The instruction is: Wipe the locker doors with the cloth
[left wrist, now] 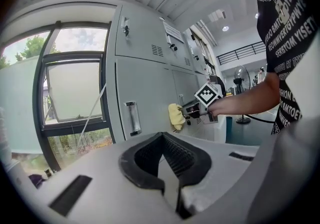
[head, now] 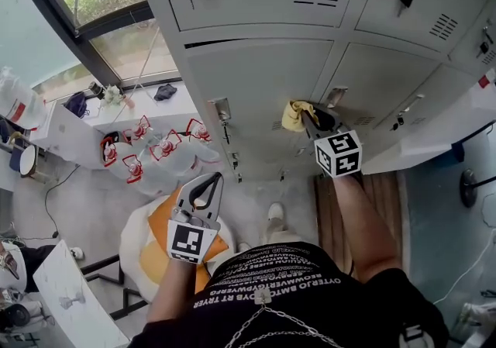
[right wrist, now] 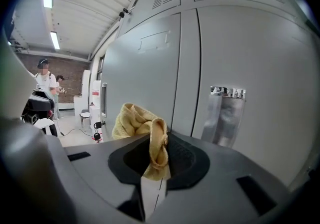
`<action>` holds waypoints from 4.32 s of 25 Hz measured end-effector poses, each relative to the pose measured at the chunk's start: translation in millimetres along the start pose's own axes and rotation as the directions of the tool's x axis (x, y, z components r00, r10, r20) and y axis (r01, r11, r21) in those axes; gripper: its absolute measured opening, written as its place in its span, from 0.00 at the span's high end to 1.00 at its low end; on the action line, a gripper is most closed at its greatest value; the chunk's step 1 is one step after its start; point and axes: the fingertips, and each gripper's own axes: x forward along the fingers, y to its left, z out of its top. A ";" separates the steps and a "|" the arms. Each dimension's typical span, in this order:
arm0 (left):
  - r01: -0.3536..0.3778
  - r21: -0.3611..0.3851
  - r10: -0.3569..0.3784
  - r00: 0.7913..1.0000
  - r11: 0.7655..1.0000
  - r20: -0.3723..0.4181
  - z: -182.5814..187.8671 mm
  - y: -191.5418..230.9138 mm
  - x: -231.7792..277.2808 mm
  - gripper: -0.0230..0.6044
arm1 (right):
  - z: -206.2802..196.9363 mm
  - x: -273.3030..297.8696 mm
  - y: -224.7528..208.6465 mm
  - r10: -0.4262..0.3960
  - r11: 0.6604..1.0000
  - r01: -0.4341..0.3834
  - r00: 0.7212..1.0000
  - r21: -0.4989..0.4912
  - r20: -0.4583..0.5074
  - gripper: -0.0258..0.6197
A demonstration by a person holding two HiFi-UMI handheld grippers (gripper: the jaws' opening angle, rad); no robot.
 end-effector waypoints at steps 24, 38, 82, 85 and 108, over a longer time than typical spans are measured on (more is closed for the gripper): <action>-0.178 -0.030 0.175 0.980 0.984 -0.093 -26.0 41.1 -63.4 0.96 | -12.8 76.8 144.6 0.273 0.956 -0.277 0.961 -0.098 -0.052 0.87; -0.111 -0.022 0.109 0.992 0.994 -0.064 -17.0 32.5 -34.8 0.96 | -29.5 56.3 91.4 0.175 0.981 -0.179 0.982 -0.069 -0.064 0.87; -0.110 -0.012 0.109 0.992 0.994 -0.070 -20.1 34.3 -60.1 0.96 | -86.2 73.3 103.1 0.125 0.991 -0.132 0.982 -0.039 -0.142 0.87; -0.093 -0.018 0.091 0.993 0.996 -0.079 -21.8 30.6 -56.2 0.96 | -97.4 63.5 76.0 0.072 0.997 -0.078 0.984 -0.029 -0.160 0.87; -0.023 0.025 0.024 1.000 0.999 -0.016 8.9 5.7 -56.5 0.96 | -40.3 -99.3 52.5 -0.051 0.999 0.050 0.998 0.021 0.042 0.87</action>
